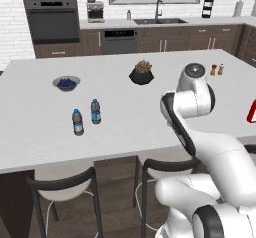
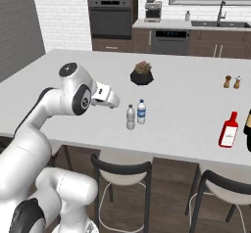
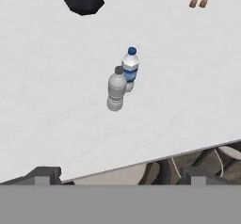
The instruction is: Move the plastic bottles in the middle to the plastics group, and the glass bottles in the middle to the glass group.
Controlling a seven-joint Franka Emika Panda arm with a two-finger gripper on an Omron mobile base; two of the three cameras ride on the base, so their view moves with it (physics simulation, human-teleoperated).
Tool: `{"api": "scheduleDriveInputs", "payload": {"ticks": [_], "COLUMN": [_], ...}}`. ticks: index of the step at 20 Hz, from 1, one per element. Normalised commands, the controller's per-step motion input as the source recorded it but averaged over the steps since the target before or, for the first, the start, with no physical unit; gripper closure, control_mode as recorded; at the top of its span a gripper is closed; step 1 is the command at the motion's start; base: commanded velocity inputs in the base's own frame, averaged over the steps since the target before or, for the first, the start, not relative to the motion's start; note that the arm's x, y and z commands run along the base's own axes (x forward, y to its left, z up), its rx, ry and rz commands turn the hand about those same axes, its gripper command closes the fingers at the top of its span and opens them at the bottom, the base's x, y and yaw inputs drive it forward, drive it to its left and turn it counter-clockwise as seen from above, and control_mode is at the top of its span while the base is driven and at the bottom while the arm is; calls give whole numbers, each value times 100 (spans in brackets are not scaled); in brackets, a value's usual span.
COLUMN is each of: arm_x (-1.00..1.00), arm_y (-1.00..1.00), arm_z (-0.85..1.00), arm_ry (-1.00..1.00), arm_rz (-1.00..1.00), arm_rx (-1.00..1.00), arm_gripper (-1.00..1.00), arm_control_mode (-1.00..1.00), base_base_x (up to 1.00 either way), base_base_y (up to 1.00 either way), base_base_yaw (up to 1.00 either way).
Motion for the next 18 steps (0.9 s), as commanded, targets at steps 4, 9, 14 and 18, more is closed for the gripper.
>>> {"api": "scheduleDriveInputs", "payload": {"ticks": [4,9,14,18], "arm_x": [47,58,44,51], "arm_y": [-29,14,8,-10], "arm_z": [-39,-14,-30,-21], "arm_ry": [9,4,2,4], "arm_rz": [0,-5,-5,0], "arm_rx": [21,3,-5,-1], "arm_gripper": [-100,-100,-100,-100], "arm_control_mode": [-100,-100,-100,-100], "base_base_x": [0,0,0,0], "base_base_y": [0,0,0,0], "base_base_yaw": [0,0,0,0]}}
